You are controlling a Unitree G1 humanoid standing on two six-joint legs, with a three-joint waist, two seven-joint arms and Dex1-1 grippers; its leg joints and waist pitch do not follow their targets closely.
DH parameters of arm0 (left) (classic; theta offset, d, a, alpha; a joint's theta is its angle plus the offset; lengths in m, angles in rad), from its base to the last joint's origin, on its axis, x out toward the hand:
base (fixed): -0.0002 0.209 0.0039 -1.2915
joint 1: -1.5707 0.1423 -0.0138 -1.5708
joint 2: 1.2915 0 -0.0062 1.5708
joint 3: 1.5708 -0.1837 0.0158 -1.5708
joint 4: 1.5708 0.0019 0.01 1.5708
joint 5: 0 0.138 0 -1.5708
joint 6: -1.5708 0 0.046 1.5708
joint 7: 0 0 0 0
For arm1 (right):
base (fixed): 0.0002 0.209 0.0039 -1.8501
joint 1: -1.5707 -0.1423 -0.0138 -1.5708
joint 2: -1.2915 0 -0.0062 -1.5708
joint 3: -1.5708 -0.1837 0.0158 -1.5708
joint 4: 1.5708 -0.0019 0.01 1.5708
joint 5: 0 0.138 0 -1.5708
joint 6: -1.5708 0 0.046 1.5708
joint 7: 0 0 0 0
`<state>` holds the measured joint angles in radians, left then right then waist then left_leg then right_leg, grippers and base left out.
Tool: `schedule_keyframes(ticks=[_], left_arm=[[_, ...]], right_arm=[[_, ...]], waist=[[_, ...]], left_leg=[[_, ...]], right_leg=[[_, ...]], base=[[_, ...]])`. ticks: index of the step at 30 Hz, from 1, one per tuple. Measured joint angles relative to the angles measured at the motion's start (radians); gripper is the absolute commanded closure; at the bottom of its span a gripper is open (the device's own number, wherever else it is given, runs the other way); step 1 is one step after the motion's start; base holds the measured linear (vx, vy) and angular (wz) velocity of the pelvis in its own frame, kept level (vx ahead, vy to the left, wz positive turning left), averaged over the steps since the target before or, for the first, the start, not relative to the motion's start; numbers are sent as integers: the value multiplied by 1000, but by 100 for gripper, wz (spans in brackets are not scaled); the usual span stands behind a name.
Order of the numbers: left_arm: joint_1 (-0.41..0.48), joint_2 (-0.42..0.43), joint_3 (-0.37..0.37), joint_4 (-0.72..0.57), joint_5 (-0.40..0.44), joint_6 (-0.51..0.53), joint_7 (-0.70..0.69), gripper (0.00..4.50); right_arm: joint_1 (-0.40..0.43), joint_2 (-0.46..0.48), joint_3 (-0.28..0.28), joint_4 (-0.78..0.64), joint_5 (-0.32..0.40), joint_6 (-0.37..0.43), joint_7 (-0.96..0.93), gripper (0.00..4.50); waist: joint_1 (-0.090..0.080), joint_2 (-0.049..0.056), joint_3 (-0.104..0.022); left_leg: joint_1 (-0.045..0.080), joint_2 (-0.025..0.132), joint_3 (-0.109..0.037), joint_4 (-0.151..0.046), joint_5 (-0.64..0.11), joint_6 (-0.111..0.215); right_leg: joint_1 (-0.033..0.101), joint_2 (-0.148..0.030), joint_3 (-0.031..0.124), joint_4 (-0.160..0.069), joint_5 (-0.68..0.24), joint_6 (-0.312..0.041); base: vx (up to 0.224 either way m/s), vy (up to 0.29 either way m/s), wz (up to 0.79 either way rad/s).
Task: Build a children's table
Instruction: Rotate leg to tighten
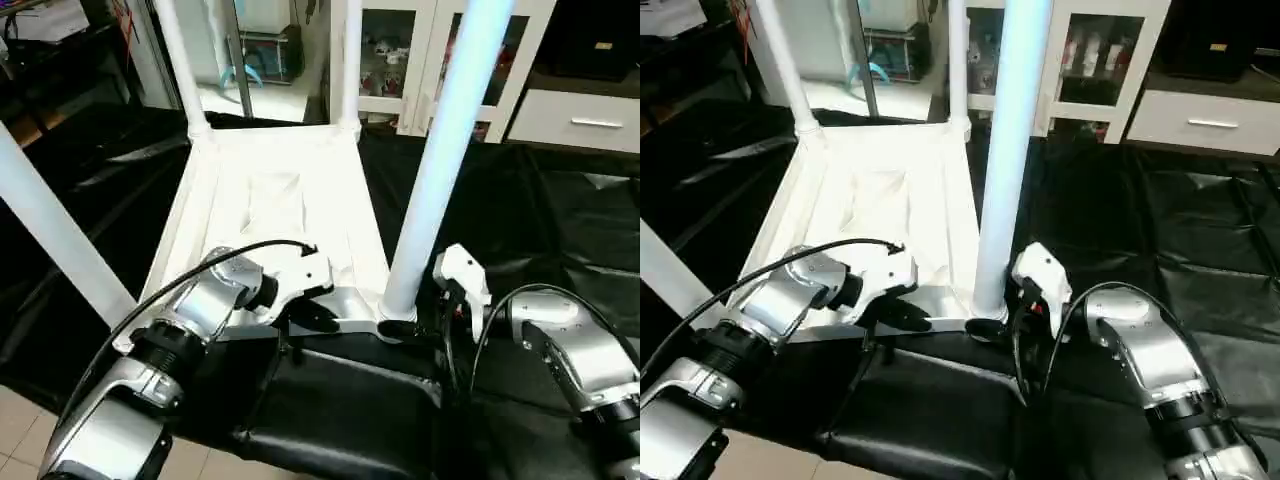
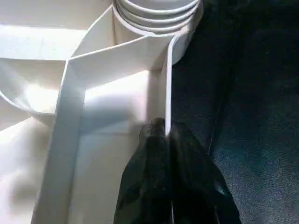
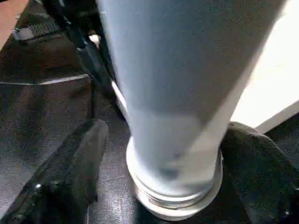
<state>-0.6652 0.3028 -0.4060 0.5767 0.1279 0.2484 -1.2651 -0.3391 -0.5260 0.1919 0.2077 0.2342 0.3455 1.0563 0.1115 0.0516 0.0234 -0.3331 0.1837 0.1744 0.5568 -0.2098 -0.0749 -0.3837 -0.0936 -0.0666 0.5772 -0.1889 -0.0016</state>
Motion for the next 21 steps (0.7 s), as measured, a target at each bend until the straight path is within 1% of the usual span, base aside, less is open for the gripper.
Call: schedule_keyframes(ticks=[3,6,9,11,12,21], left_arm=[[2,0,-1,-8,0,9,0,450],[7,1,-1,-15,0,10,-1,450],[13,2,-1,-25,0,15,-1,450],[15,2,-2,-29,0,18,-1,450],[15,3,-3,-31,0,20,-1,450],[27,5,-5,-43,0,20,-4,450]], right_arm=[[-9,-1,2,0,-2,1,4,116],[-10,-4,2,2,-7,0,4,128],[-13,-5,3,10,-9,-3,11,164],[-15,-6,3,13,-10,-3,14,167],[-15,-6,3,14,-10,-4,18,184],[-15,-10,4,22,-12,-11,35,197]], waist=[[0,0,0],[1,0,0],[1,0,0],[1,0,0],[1,0,0],[1,-1,-1]], left_leg=[[0,0,0,0,2,4],[0,0,0,0,3,5],[0,0,0,0,3,5],[0,0,0,1,3,5],[0,0,0,1,3,5],[0,0,0,1,3,5]], right_leg=[[0,0,0,0,0,0],[0,0,0,0,0,0],[0,0,0,0,0,0],[0,0,0,0,0,0],[0,0,0,0,0,0],[0,0,0,1,0,0]], base=[[0,0,0],[0,0,0],[0,0,0],[0,0,0],[0,0,0],[0,0,0]])
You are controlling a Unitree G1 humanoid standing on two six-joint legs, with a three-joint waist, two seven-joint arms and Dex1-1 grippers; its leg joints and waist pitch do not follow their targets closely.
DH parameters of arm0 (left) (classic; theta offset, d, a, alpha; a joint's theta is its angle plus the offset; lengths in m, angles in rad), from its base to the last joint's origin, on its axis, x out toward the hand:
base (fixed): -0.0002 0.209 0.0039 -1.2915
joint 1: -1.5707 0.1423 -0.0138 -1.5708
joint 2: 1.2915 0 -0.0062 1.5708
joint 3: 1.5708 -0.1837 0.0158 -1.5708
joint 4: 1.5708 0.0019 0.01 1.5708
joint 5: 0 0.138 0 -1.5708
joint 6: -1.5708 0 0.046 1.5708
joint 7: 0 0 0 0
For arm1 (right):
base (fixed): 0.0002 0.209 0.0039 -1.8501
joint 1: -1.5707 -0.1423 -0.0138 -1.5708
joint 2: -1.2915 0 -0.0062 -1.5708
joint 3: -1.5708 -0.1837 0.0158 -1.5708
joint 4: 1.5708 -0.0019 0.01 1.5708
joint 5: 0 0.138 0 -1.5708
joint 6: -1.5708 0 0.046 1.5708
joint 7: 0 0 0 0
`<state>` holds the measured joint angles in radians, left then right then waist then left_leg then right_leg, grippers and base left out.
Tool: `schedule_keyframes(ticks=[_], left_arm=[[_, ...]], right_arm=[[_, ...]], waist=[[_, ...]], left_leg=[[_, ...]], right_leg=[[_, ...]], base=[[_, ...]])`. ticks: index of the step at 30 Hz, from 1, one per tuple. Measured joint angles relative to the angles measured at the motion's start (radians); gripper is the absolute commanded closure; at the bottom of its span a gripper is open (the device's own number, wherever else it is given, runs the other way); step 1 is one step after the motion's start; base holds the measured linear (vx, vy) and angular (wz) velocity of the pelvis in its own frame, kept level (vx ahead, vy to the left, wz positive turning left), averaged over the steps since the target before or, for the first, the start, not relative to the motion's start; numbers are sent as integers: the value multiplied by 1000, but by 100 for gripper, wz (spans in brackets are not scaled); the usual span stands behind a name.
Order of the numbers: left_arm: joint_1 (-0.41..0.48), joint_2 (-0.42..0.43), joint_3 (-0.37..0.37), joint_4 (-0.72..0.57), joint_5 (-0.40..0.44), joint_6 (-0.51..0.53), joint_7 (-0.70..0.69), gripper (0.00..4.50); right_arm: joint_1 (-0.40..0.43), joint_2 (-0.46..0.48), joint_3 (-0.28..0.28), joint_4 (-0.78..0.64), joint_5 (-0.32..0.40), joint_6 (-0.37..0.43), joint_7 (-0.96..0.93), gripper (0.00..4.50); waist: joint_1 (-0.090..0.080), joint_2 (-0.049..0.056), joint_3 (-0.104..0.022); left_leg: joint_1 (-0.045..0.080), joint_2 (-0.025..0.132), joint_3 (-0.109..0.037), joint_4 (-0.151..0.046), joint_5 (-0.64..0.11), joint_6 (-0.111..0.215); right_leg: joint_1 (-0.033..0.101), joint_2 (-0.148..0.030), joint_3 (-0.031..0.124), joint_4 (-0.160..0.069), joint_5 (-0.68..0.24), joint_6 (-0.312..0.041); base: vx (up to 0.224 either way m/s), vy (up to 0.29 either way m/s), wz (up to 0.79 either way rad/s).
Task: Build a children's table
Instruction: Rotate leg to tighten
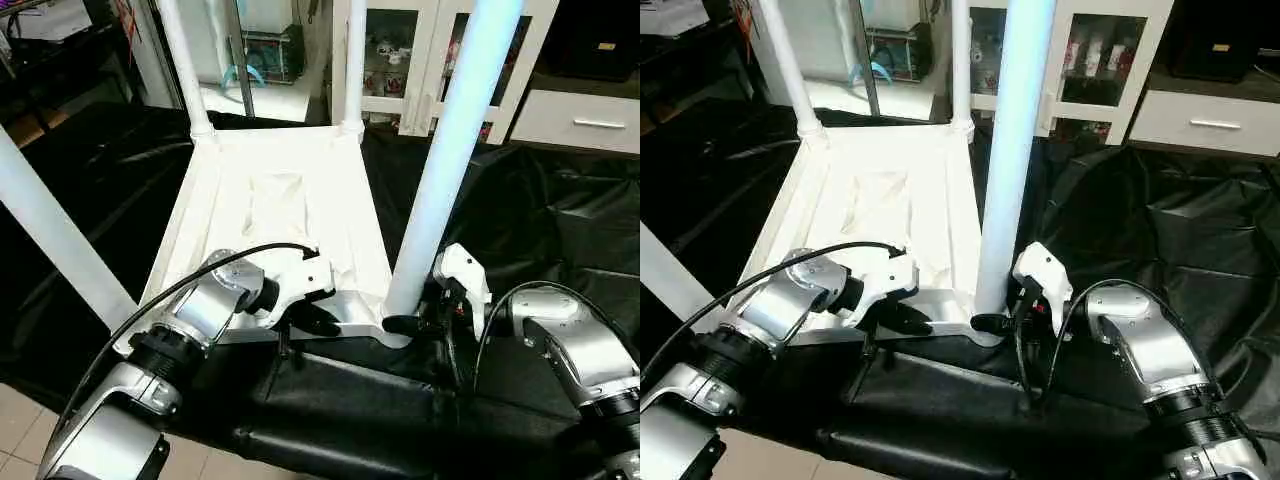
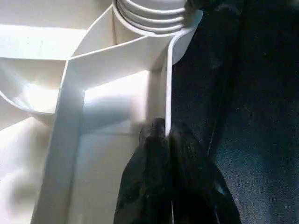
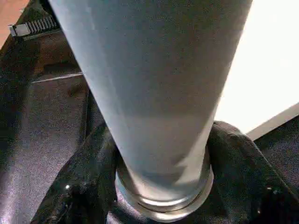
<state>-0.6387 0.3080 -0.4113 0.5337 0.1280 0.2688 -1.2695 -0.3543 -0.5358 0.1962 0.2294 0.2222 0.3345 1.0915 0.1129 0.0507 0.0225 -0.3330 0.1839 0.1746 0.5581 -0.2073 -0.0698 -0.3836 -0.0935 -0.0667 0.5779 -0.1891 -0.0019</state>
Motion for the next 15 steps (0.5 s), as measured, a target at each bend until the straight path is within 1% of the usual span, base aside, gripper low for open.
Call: schedule_keyframes(ticks=[2,5,8,9,11,12,14,15], left_arm=[[4,0,0,-1,0,5,0,450],[2,-7,11,9,-6,18,18,450],[-11,-27,29,54,-4,18,73,450],[-24,-42,37,75,-1,20,104,450],[-42,-65,47,105,6,31,154,450],[-52,-83,58,126,9,40,194,450],[-69,-107,64,150,16,52,238,450],[-81,-129,70,172,20,57,278,450]], right_arm=[[1,5,-1,9,1,-2,-4,197],[6,49,-19,31,2,-3,-51,197],[10,111,-47,65,-3,-19,-163,198],[13,144,-60,70,-14,-17,-233,198],[13,199,-83,71,-31,-2,-351,199],[12,245,-104,70,-40,20,-441,199],[9,292,-121,70,-54,32,-539,199],[9,332,-133,71,-68,35,-612,199]], waist=[[-1,-2,-1],[-4,-4,-4],[-22,-3,-5],[-30,-4,-4],[-41,-6,-3],[-51,-6,-3],[-57,-7,-2],[-58,-9,-1]], left_leg=[[0,0,0,0,0,0],[1,1,0,1,0,0],[3,1,0,6,-2,-6],[4,1,0,7,-2,-6],[4,0,-1,7,-2,-7],[5,0,-1,7,-1,-8],[4,-1,-2,7,-1,-8],[4,-2,-3,7,-1,-8]], right_leg=[[0,0,0,0,0,0],[1,0,0,1,0,0],[3,0,1,1,4,-4],[4,0,1,1,2,-1],[3,0,1,-1,2,0],[3,0,1,-1,2,0],[2,0,1,-2,2,0],[2,0,1,-2,2,1]], base=[[0,0,0],[0,0,0],[-18,3,-1],[-53,8,-2],[-57,7,-6],[-56,7,-6],[-26,2,-1],[0,0,0]])
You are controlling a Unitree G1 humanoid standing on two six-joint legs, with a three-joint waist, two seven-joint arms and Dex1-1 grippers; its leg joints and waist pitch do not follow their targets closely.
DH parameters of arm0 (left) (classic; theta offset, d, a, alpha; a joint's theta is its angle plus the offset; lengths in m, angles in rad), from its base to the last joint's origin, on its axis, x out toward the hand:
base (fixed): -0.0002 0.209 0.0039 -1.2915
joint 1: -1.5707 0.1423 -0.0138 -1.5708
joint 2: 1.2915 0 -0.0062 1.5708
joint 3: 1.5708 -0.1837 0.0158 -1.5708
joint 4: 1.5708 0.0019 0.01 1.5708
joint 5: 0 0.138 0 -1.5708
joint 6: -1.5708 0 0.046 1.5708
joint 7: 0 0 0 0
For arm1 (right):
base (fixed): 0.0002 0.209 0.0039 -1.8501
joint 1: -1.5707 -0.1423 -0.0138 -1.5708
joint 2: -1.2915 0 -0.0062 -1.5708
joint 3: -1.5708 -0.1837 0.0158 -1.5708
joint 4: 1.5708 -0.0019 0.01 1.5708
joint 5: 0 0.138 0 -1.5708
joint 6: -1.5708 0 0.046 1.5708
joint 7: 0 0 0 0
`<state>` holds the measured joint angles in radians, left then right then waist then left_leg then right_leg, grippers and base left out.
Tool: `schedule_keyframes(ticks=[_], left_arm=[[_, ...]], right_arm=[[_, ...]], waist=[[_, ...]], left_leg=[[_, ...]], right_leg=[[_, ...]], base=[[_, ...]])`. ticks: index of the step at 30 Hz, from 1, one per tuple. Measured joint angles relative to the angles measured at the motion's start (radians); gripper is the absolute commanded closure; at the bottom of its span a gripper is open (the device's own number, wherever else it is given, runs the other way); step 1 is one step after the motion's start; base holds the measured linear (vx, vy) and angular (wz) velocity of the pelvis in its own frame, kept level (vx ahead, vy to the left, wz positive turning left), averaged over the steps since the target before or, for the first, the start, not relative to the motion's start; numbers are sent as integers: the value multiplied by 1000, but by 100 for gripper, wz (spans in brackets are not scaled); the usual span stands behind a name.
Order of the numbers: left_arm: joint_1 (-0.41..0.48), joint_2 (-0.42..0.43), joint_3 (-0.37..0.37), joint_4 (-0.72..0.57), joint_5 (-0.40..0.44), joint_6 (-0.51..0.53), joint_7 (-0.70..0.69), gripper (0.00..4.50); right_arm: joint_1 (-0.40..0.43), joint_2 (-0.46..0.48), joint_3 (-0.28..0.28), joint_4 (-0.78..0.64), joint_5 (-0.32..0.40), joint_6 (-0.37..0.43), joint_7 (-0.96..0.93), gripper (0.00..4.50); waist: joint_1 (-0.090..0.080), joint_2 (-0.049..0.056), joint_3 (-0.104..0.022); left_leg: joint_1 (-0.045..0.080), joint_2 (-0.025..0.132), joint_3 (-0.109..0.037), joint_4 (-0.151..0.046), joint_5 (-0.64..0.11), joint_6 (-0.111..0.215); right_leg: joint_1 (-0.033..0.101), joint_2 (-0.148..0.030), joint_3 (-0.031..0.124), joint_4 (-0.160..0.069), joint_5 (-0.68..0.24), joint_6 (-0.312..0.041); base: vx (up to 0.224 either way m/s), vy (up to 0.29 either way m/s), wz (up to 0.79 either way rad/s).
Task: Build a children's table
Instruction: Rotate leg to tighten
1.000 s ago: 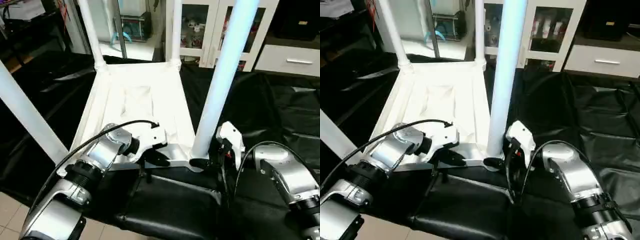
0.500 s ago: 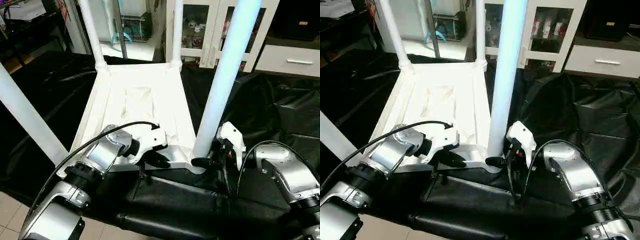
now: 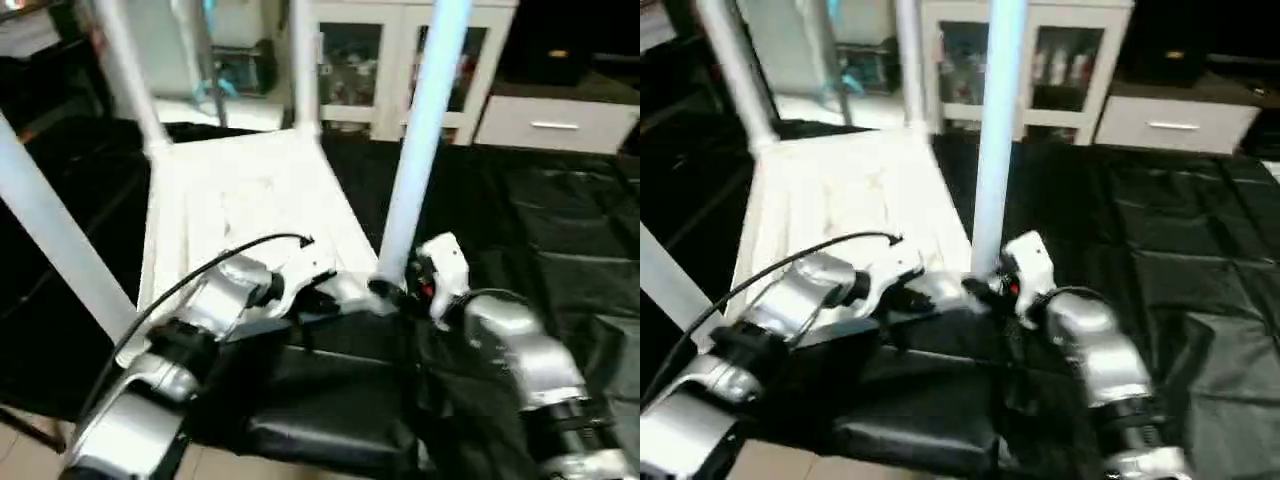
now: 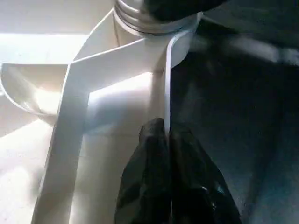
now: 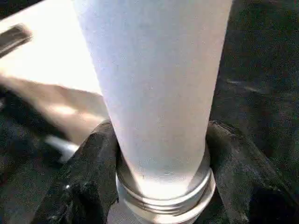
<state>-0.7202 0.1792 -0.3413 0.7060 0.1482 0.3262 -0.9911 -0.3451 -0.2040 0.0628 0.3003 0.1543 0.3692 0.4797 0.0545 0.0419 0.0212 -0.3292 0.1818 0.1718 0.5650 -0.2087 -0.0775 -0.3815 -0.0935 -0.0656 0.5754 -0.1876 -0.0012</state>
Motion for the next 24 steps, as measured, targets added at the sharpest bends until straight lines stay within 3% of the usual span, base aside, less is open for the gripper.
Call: schedule_keyframes(ticks=[5,12,21,22,24], left_arm=[[-36,-69,11,69,8,-4,125,450],[-79,-124,27,165,13,-37,218,450],[-80,-119,30,166,7,-61,224,450],[-80,-118,30,167,7,-65,224,450],[-80,-114,29,163,6,-71,214,450]], right_arm=[[-9,103,-55,9,-37,0,-231,199],[-48,234,-79,28,-119,7,-563,199],[-68,241,-58,53,-152,-30,-588,199],[-68,241,-56,53,-153,-32,-585,169],[-53,230,-56,24,-150,-29,-566,151]], waist=[[0,-3,2],[4,-5,1],[5,-9,2],[5,-9,2],[5,-6,3]], left_leg=[[-2,-1,-1,-1,0,0],[-3,-5,-1,-3,0,0],[-3,-5,-1,-9,0,0],[-3,-4,-1,-10,0,0],[-4,-4,-1,-11,0,-1]], right_leg=[[-1,0,1,-3,0,0],[0,-1,5,-7,0,1],[0,0,5,-5,5,5],[-1,0,5,-5,5,5],[-1,0,4,-5,5,4]], base=[[0,0,0],[0,0,0],[0,0,0],[0,0,0],[0,0,0]])
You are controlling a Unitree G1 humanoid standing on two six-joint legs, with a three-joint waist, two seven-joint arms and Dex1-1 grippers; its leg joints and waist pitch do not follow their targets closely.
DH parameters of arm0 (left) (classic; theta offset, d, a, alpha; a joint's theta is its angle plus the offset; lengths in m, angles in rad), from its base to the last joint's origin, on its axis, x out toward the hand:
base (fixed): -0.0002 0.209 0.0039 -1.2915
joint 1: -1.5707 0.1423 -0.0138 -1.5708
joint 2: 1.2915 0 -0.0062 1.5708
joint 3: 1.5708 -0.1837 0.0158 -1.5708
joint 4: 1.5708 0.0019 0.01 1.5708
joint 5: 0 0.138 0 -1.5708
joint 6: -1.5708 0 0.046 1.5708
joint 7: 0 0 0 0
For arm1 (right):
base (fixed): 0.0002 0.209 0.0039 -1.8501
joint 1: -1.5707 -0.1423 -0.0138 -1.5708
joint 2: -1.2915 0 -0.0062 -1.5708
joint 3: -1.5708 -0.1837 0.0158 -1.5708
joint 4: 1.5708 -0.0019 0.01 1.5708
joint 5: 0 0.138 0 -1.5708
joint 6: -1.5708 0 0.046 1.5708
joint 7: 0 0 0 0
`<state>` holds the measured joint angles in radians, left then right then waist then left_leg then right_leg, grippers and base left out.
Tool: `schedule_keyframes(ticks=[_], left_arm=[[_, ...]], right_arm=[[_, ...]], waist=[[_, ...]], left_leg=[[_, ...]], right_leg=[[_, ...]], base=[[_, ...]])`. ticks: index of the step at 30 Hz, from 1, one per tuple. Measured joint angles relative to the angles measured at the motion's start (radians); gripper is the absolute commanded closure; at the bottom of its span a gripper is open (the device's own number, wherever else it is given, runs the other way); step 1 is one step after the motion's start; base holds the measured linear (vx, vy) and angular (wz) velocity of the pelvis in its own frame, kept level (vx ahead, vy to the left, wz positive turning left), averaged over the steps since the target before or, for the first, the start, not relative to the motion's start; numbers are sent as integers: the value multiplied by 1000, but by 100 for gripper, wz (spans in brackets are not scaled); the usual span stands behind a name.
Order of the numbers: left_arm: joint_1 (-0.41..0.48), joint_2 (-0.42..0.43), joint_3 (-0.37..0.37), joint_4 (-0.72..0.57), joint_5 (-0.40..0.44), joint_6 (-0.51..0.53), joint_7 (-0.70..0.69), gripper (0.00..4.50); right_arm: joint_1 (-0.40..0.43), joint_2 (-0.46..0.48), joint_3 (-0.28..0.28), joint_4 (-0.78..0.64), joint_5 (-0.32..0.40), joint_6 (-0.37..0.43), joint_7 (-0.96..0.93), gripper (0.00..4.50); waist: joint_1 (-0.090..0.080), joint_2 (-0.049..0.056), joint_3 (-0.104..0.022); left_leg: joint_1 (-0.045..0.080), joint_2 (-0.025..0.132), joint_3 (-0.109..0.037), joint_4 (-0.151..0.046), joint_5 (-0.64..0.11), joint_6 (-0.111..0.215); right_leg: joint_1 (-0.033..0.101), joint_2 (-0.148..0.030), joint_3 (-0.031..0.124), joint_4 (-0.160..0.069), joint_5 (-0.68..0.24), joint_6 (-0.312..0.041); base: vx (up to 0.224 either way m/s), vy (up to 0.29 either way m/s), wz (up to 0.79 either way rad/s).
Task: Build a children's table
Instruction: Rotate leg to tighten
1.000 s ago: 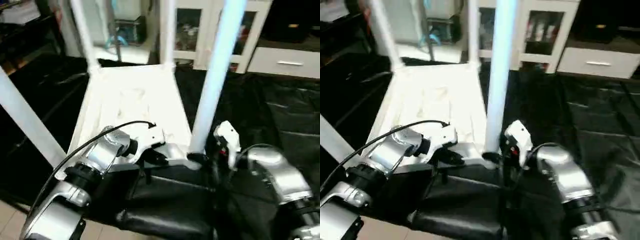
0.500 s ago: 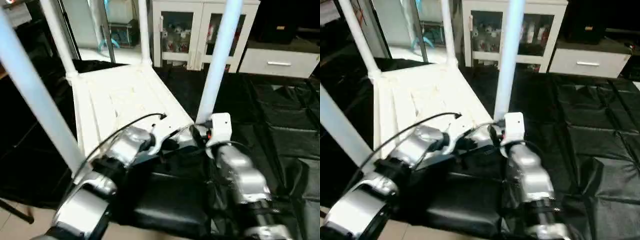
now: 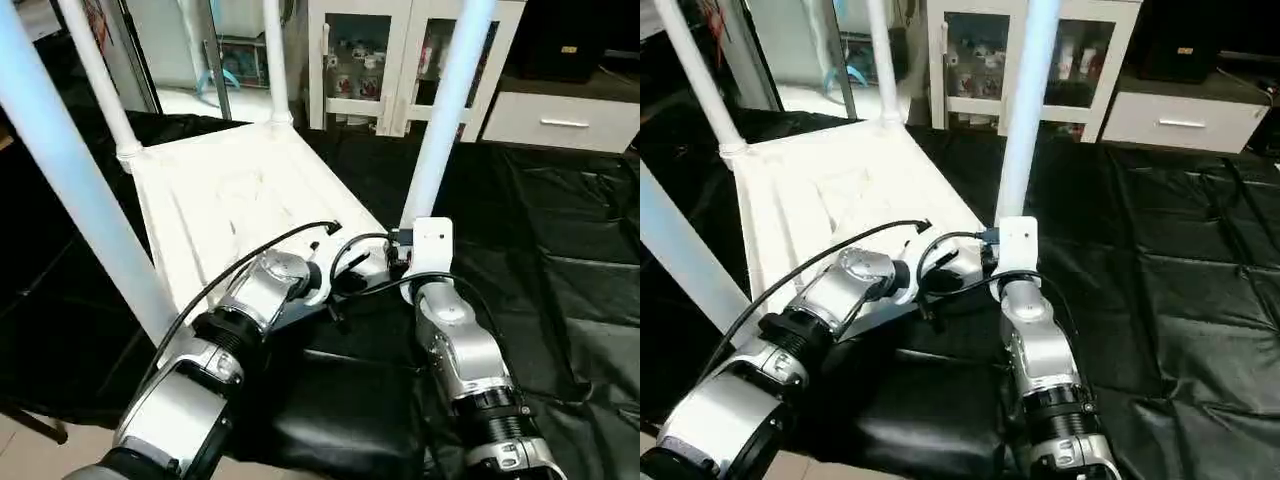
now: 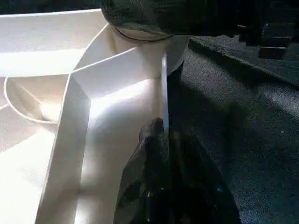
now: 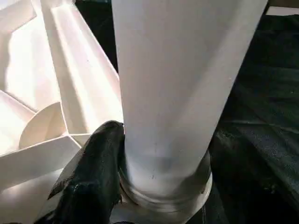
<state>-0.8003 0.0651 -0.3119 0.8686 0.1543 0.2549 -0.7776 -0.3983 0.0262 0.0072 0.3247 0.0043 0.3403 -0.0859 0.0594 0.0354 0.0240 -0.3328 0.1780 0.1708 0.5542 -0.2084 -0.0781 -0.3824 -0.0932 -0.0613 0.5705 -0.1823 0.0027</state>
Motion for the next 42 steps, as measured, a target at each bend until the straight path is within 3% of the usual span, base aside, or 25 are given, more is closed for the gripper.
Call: schedule_keyframes(ticks=[5,8,11,15,18,22,25,31,35,42], left_arm=[[3,11,0,-9,-2,-10,-25,450],[10,34,-2,-25,-3,-20,-59,450],[23,60,-9,-54,-3,-24,-101,450],[63,119,-28,-129,-6,-38,-213,450],[97,185,-60,-207,-21,-39,-345,450],[113,220,-87,-240,-28,-40,-422,450],[134,257,-103,-289,-29,-38,-495,450],[147,276,-119,-336,-31,-24,-546,450],[148,275,-121,-339,-29,-15,-548,450],[144,273,-130,-342,-28,3,-548,450]], right_arm=[[57,-54,11,-80,24,29,96,106],[85,-116,15,-152,73,106,206,85],[87,-187,34,-184,113,163,332,85],[89,-318,56,-201,166,169,552,85],[118,-450,84,-227,217,107,788,85],[121,-513,103,-236,241,71,945,85],[124,-579,120,-233,245,58,1065,85],[116,-604,156,-193,251,9,1163,85],[92,-612,187,-144,223,-79,1195,85],[92,-609,190,-118,218,-94,1219,85]], waist=[[1,0,2],[-1,-5,6],[-2,-4,8],[5,-1,9],[18,0,10],[37,2,9],[41,2,9],[50,4,8],[51,7,5],[53,14,1]], left_leg=[[0,0,0,0,0,0],[0,1,0,-1,0,0],[0,1,0,-1,0,0],[-1,2,0,-2,0,0],[-1,2,0,-2,-1,1],[-1,2,1,0,-1,1],[-1,2,2,1,-1,2],[0,3,2,2,-1,2],[0,3,2,3,-1,2],[-1,3,2,4,-1,3]], right_leg=[[0,0,0,0,0,0],[-1,0,0,0,0,0],[-1,1,0,0,0,0],[-1,1,-1,0,-1,0],[-1,1,-2,0,-3,-1],[-1,-1,-2,3,-4,-1],[0,-1,-2,4,-4,-2],[0,-1,-2,6,-5,-3],[0,-1,-2,6,-5,-3],[0,-1,-3,7,-6,-4]], base=[[0,0,0],[0,0,0],[0,0,0],[0,0,0],[0,0,0],[0,0,0],[0,0,0],[0,0,0],[0,0,0],[0,0,0]])
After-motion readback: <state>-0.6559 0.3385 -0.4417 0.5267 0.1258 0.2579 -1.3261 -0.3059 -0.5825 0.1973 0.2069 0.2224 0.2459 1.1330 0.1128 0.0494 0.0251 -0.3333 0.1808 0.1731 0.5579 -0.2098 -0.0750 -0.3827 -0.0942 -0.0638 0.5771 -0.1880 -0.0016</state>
